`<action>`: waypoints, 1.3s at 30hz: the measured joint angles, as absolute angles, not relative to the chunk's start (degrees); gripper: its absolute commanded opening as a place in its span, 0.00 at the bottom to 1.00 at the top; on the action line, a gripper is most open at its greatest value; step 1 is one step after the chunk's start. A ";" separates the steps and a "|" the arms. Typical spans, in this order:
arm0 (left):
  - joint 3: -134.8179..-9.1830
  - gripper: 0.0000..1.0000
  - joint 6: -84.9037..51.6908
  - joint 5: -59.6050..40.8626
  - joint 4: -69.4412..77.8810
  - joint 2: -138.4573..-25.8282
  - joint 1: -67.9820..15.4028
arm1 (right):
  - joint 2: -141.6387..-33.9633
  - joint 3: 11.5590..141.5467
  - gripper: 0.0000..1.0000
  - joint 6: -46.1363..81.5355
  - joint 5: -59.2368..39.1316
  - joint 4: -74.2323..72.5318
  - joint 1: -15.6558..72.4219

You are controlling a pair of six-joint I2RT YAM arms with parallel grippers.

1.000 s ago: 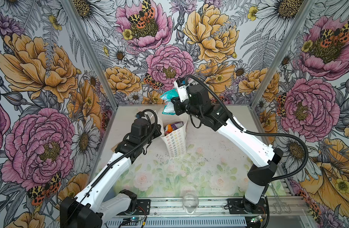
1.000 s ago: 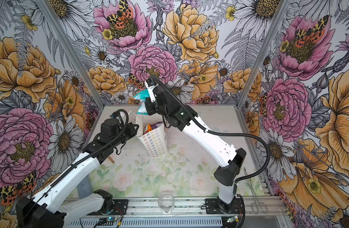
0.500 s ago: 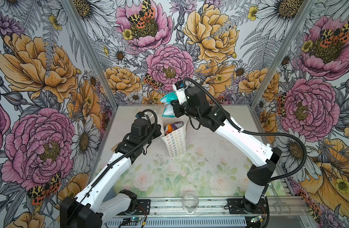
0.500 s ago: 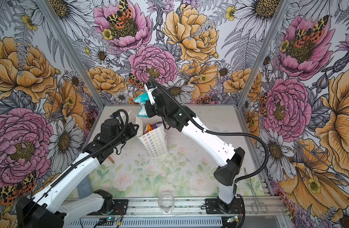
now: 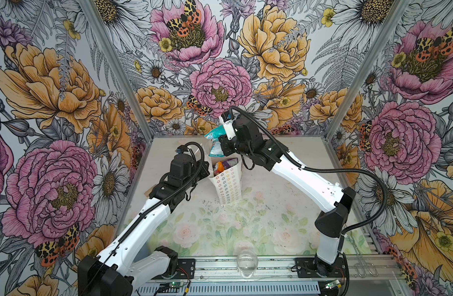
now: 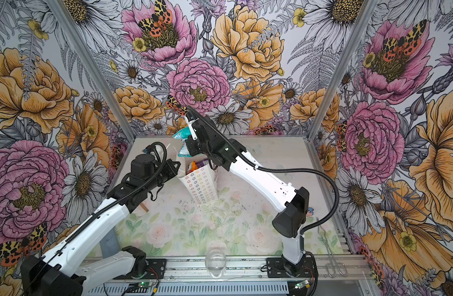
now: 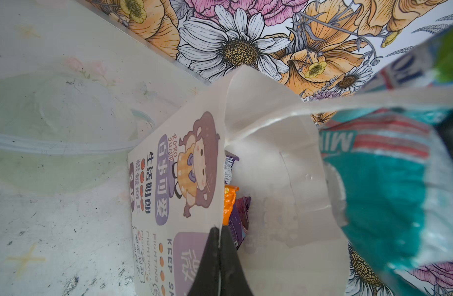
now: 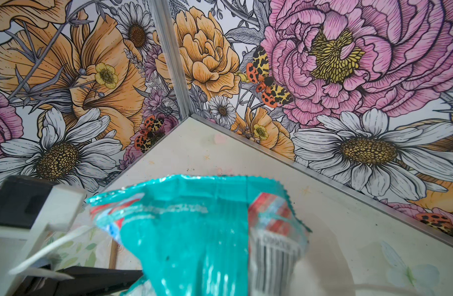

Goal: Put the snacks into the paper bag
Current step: 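Lower the teal packet into the bag held by the left gripper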

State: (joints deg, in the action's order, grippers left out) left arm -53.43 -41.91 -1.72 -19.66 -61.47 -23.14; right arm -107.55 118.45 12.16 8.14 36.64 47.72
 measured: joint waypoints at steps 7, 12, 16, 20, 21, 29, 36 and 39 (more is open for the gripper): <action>-53.43 0.00 -42.09 -1.72 -19.66 -61.47 -23.14 | -107.55 116.97 0.00 12.86 8.16 36.60 47.72; -53.43 0.00 -42.11 -1.72 -19.66 -61.47 -23.14 | -107.55 115.68 0.00 13.78 8.27 36.60 47.72; -53.43 0.00 -42.11 -1.72 -19.66 -61.47 -23.18 | -107.55 114.89 0.00 14.52 8.38 36.60 47.72; -53.43 0.00 -42.11 -1.72 -19.62 -61.47 -23.24 | -107.55 113.95 0.00 15.42 8.40 36.58 47.72; -53.43 0.00 -42.11 -1.72 -19.62 -61.47 -23.27 | -107.55 113.65 0.00 15.62 8.38 36.58 47.72; -53.43 0.00 -42.11 -1.61 -19.49 -61.47 -23.51 | -106.96 110.26 0.00 17.72 8.62 36.62 47.83; -53.43 0.00 -42.33 -1.10 -19.46 -61.47 -23.53 | -105.49 109.23 0.00 19.07 9.15 37.78 48.38; -53.43 0.00 -42.78 -0.93 -19.46 -61.47 -23.53 | -105.03 109.36 0.00 19.31 9.39 39.16 48.95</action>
